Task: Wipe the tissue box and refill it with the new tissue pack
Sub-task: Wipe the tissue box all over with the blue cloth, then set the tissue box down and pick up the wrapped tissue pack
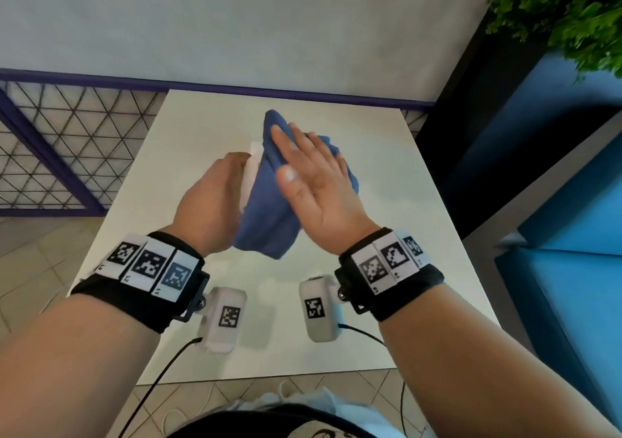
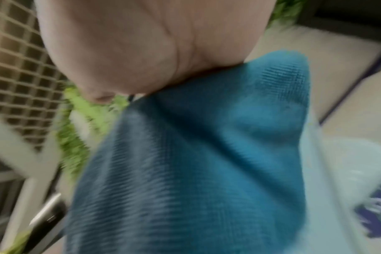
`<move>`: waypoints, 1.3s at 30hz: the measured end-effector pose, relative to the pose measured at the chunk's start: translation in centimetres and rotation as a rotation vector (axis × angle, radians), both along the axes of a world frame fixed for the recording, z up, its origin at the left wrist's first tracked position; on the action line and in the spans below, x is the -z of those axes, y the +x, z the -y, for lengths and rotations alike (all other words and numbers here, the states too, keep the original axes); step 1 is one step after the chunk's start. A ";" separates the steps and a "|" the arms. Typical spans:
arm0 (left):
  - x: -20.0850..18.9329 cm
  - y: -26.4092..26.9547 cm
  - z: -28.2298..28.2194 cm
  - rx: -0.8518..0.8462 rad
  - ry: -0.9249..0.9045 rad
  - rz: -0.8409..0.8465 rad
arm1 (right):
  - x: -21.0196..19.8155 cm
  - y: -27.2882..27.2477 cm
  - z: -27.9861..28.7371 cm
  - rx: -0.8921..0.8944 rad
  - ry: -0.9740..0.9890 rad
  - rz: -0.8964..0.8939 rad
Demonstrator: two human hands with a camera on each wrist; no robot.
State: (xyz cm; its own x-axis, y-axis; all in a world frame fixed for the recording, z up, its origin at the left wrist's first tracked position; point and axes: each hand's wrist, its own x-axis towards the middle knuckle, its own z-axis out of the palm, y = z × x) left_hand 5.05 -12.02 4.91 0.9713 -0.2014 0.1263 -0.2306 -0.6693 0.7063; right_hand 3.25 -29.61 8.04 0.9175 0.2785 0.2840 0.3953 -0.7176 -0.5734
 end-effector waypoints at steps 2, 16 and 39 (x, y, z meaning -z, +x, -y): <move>0.4 -0.4 -0.3 -0.065 -0.002 0.029 | 0.7 0.8 1.6 0.062 0.066 -0.093; 2.8 -1.9 -1.0 -0.165 0.279 0.185 | 5.2 1.2 8.2 0.256 0.147 -0.460; 15.3 -2.7 2.6 0.284 0.725 0.302 | 18.7 -0.6 12.6 0.419 -0.621 -0.905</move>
